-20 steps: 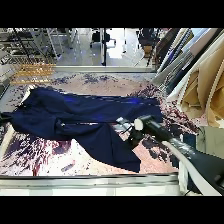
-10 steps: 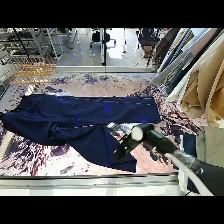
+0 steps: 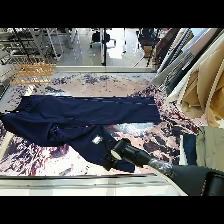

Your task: Fold the clothes and pants, and hang the long-sleeved shirts on hangers.

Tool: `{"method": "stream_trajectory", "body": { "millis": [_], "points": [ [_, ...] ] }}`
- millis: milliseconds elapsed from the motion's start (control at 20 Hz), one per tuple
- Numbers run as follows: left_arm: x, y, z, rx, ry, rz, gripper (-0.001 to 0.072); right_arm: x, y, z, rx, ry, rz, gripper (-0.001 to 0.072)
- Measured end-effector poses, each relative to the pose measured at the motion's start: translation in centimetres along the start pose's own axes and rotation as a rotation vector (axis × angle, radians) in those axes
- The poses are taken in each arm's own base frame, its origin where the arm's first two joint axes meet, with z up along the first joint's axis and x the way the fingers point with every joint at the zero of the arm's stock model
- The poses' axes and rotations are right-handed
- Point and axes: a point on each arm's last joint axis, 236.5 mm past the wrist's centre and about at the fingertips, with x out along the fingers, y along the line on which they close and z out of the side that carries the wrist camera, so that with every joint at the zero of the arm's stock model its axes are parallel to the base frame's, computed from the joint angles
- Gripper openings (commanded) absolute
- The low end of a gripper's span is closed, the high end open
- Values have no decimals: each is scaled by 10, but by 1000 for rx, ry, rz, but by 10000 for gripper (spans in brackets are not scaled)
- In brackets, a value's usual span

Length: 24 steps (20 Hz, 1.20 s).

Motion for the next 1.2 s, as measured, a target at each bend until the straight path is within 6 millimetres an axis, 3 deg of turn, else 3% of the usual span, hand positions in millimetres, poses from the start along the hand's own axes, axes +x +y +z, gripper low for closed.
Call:
{"method": "stream_trajectory", "body": {
  "millis": [150, 300, 450, 600, 800, 850, 900, 950, 1000, 1100, 1150, 1200],
  "points": [
    [0, 0, 0, 0, 0, 0, 9, -25, -9, 1, -16, 20, -50, 11],
    [0, 0, 0, 5, 0, 0, 9, -76, -18, 4, -1, -7, -75, 11],
    [0, 1, 0, 7, 2, 2, 9, -129, -40, 0, 60, -65, -100, 10],
    [2, 16, -5, 9, 26, 64, 9, -162, -82, -10, 182, -119, -120, 9],
    [6, 56, -32, -8, 129, 216, 9, -172, -164, -26, 323, -181, -113, 10],
    [9, 64, -43, -23, 166, 232, 9, -169, -187, -30, 377, -201, -99, 92],
    [14, 72, -57, -45, 211, 243, 10, -164, -213, -36, 449, -221, -76, 445],
    [19, 79, -71, -68, 252, 249, 13, -160, -234, -44, 522, -235, -42, 599],
    [24, 84, -85, -94, 295, 248, 65, -156, -254, -50, 601, -258, 3, 565],
    [35, 94, -116, -150, 379, 243, 466, -154, -278, -66, 739, -295, 101, 565],
    [39, 96, -127, -171, 407, 237, 539, -154, -286, -76, 794, -302, 139, 564],
    [41, 99, -137, -189, 433, 235, 539, -154, -290, -89, 840, -297, 176, 563]
  ]
}}
